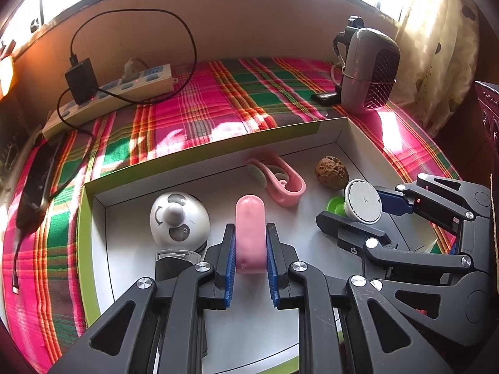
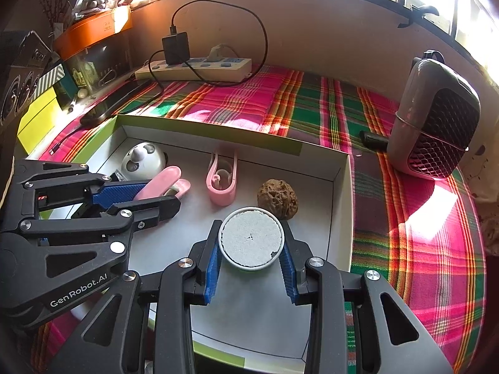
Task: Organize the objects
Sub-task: 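Lower the white disc into the box and open the right gripper while the left releases the pink block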
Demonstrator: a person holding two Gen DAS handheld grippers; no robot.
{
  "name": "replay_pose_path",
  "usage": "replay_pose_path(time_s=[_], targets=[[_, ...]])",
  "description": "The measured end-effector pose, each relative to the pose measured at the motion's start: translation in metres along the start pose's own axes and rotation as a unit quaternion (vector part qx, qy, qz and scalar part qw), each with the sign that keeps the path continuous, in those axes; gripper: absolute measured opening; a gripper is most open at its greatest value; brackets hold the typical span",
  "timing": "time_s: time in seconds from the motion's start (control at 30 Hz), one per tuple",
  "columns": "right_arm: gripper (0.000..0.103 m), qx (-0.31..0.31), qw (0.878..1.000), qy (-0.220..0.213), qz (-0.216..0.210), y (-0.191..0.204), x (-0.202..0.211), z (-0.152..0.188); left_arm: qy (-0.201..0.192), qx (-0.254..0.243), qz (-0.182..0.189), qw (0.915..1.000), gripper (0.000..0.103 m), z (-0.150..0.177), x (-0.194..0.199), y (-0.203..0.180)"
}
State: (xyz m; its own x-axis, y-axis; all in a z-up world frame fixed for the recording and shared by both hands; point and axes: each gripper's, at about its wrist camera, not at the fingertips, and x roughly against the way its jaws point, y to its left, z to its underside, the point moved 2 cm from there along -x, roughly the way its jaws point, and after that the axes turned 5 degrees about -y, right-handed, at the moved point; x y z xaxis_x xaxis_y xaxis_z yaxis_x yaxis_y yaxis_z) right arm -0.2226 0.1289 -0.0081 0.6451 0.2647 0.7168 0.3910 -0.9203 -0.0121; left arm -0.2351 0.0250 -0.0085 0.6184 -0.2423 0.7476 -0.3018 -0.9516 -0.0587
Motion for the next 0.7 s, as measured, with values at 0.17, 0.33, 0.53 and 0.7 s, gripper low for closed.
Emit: replay_pose_path(time_s=[0.17,0.33,0.53,0.7], targets=[[0.035,0.004,1.000,0.001,0.004,0.0008,-0.0008,0.0003,0.000,0.000,0.001,1.0000,0.016,0.0002,0.0000,0.0001],[0.035,0.008,1.000,0.001,0.006,0.0018,-0.0015,0.0005,0.000,-0.002,-0.001,1.0000,0.016,0.0003,-0.0002,0.0001],[0.035,0.010,1.000,0.000,0.005,0.0023,-0.0015,0.0007,0.000,-0.002,-0.001,1.0000,0.017,0.0003,-0.0003,0.0001],[0.042,0.008,1.000,-0.003,0.007,0.0002,0.0003,0.0010,-0.001,0.000,-0.005,1.0000,0.021,0.0006,0.0003,0.0005]])
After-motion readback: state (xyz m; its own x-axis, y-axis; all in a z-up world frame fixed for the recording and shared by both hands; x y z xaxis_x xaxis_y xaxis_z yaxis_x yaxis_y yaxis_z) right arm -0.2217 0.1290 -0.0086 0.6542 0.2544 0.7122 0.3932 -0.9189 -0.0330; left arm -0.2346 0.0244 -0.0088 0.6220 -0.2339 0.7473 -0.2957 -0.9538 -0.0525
